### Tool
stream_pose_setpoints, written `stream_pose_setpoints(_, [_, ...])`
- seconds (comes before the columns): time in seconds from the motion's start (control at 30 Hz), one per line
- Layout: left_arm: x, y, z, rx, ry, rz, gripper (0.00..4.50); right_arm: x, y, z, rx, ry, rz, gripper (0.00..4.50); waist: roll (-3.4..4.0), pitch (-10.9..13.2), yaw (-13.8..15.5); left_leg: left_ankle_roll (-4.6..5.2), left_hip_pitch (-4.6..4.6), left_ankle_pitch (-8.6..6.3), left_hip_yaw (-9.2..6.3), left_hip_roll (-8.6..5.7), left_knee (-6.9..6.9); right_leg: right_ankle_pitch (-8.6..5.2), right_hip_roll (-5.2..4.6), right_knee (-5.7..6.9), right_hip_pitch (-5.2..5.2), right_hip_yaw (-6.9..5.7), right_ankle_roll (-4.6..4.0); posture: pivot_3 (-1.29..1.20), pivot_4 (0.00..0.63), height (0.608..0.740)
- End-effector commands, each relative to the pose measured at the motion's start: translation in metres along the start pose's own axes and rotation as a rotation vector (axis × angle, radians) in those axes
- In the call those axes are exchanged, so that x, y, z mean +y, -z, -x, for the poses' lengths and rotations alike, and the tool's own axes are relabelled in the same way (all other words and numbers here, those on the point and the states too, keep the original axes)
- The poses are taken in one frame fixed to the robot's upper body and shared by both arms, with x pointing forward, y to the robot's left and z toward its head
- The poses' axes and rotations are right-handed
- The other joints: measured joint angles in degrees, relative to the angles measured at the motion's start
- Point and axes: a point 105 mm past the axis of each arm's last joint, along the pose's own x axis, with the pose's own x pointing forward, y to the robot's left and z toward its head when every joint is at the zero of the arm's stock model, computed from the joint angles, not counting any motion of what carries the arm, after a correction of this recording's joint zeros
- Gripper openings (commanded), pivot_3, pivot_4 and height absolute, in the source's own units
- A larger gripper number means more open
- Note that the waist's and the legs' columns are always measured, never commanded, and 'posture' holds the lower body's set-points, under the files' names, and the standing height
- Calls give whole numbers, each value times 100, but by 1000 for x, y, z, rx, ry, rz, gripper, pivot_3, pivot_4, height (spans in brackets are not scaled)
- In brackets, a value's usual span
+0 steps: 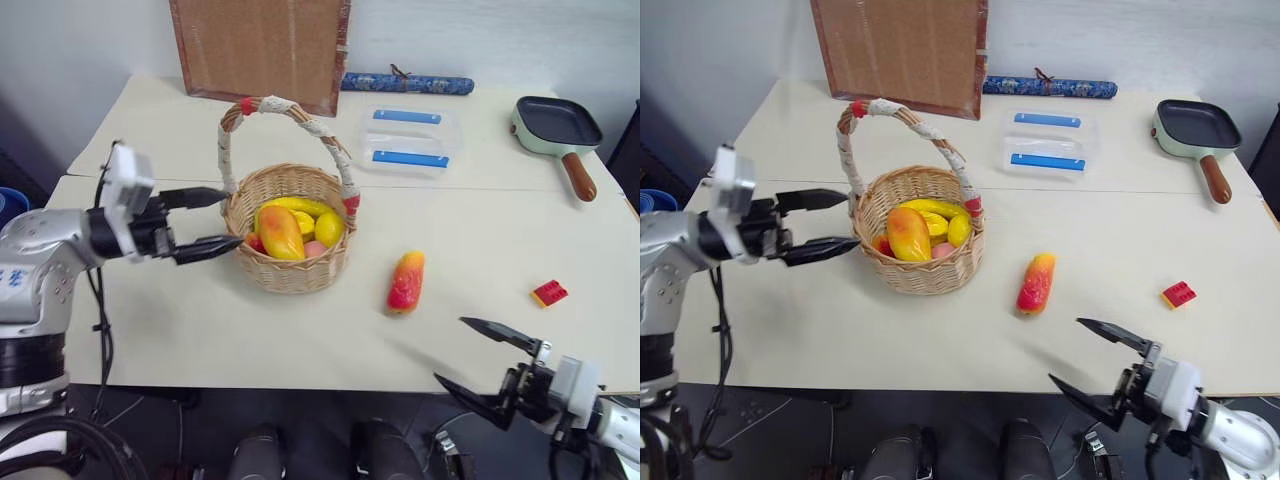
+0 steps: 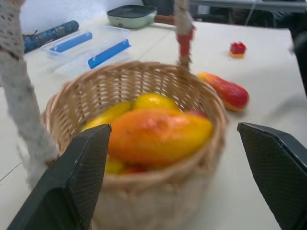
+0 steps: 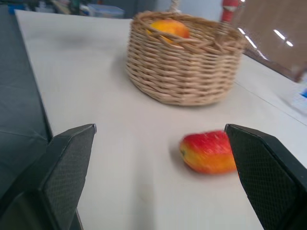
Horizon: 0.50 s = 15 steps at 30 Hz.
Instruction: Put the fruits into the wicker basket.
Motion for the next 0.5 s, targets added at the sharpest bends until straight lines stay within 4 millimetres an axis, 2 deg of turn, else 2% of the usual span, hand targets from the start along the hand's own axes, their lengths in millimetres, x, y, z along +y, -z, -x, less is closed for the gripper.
stream_pose_setpoints(0.03, [2,12,29,58,-49,-124,4428,-17,3,25,38,140,-15,4500,-1,-1,14,1,0,-1,0,-1,1,0,0,-3,3,0,-1,0,150,740])
stream_pose_setpoints(0.13, [2,39,59,84,-144,-95,4428,-26,13,39,98,248,-78,4500,0,-2,-15,4,4,-7,-3,1,-4,-1,0,-3,-1,15,-2,0,150,740])
stream_pose_setpoints(0.2, [-5,44,60,63,-106,-112,4428,-24,12,29,107,208,-109,4500,0,-2,-21,2,5,-9,-6,7,-10,-3,2,-1,-8,15,-6,0,150,740])
stream_pose_setpoints(0.3, [-13,39,54,21,-50,-91,4428,-31,7,-5,205,204,-165,4500,0,-2,-32,5,5,-12,-10,12,-2,-3,1,2,-9,22,-6,0,150,740])
stream_pose_setpoints(0.43, [-24,28,45,-15,15,-100,4428,-39,-22,-61,139,149,-326,4500,1,-2,-112,6,10,-13,-11,44,4,-1,-5,17,-15,32,-9,0,150,740])
stream_pose_setpoints(0.5, [-35,25,39,-27,83,-47,4428,-47,-18,-83,232,146,-339,4500,2,-2,-128,3,8,-14,-13,45,1,-3,-4,21,-20,30,-12,0,150,740])
